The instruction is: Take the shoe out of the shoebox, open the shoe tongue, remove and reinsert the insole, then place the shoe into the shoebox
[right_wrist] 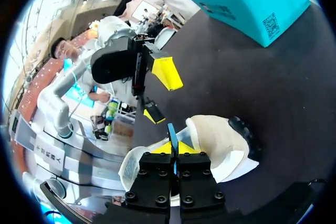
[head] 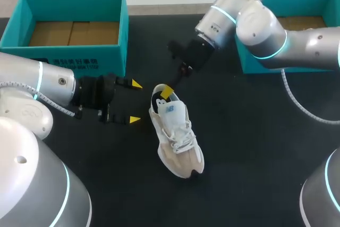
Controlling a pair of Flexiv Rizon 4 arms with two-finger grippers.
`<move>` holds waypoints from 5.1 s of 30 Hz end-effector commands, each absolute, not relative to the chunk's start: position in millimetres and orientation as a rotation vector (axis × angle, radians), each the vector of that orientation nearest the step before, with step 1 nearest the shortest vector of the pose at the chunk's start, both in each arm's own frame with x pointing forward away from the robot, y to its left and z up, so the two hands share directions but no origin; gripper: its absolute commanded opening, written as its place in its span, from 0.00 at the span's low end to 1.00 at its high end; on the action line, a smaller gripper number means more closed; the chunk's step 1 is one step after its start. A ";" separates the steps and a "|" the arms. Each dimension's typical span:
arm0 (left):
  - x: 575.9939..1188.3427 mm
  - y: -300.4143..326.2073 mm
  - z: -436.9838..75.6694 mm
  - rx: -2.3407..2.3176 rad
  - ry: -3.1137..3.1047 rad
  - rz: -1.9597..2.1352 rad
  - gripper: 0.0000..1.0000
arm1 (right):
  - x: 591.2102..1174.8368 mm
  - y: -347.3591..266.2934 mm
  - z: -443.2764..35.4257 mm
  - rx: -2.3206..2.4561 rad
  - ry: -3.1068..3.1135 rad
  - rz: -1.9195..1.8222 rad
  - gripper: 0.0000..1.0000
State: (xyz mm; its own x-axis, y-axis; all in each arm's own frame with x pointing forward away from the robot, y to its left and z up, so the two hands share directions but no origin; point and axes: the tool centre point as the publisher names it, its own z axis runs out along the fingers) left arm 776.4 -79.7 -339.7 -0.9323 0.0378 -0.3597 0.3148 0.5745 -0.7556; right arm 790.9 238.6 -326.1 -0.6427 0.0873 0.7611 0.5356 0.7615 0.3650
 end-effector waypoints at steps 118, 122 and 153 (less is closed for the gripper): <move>813.0 1.8 -259.5 0.253 2.502 -1.207 1.00 | 761.1 241.4 -351.2 -1.847 -2.595 -0.227 0.00; 813.0 1.8 -259.5 0.253 2.502 -1.207 1.00 | 763.5 241.4 -363.1 -1.838 -2.581 -0.211 0.00; 813.0 1.8 -259.5 0.253 2.502 -1.207 1.00 | 796.8 259.1 -387.2 -1.790 -2.618 -0.230 0.00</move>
